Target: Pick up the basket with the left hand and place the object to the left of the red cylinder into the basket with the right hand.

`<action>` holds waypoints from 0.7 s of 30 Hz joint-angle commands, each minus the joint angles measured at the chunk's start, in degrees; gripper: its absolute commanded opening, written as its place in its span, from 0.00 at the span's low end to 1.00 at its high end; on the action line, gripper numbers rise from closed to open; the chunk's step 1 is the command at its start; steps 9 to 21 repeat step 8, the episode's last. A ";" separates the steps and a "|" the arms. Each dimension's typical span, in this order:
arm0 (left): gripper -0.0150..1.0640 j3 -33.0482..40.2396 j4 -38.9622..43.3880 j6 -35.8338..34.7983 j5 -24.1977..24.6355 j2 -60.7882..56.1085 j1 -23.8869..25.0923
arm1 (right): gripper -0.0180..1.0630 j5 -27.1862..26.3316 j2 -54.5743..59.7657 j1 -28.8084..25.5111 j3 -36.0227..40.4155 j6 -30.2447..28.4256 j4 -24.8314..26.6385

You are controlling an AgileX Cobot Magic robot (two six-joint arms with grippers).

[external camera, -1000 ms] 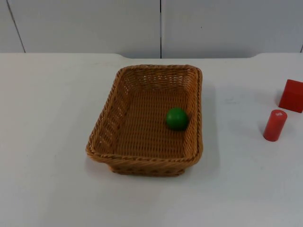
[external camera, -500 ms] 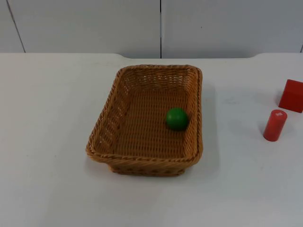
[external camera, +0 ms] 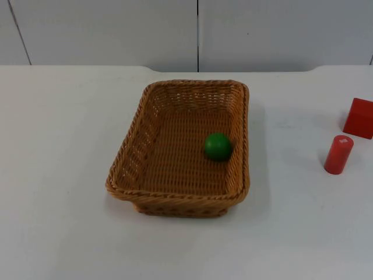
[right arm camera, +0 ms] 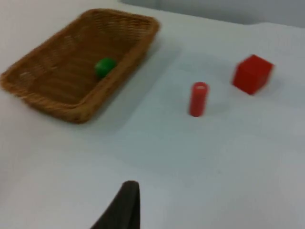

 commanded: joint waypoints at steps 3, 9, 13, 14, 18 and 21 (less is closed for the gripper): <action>0.99 0.22 0.33 0.00 -0.71 -0.23 0.08 | 0.99 -0.41 -0.24 -8.44 0.28 -0.15 0.22; 0.99 0.22 0.33 0.00 -0.71 -0.23 0.08 | 0.99 -0.41 -0.24 -15.06 0.28 -0.15 0.22; 0.99 0.22 0.33 0.00 -0.71 -0.23 0.08 | 0.99 -0.41 -0.24 -15.06 0.28 -0.15 0.22; 0.99 0.22 0.33 0.00 -0.71 -0.23 0.08 | 0.99 -0.41 -0.24 -15.06 0.28 -0.15 0.22; 0.99 0.22 0.33 0.00 -0.71 -0.23 0.08 | 0.99 -0.41 -0.24 -15.06 0.28 -0.15 0.22; 0.99 0.22 0.33 0.00 -0.71 -0.23 0.08 | 0.99 -0.41 -0.24 -15.06 0.28 -0.15 0.22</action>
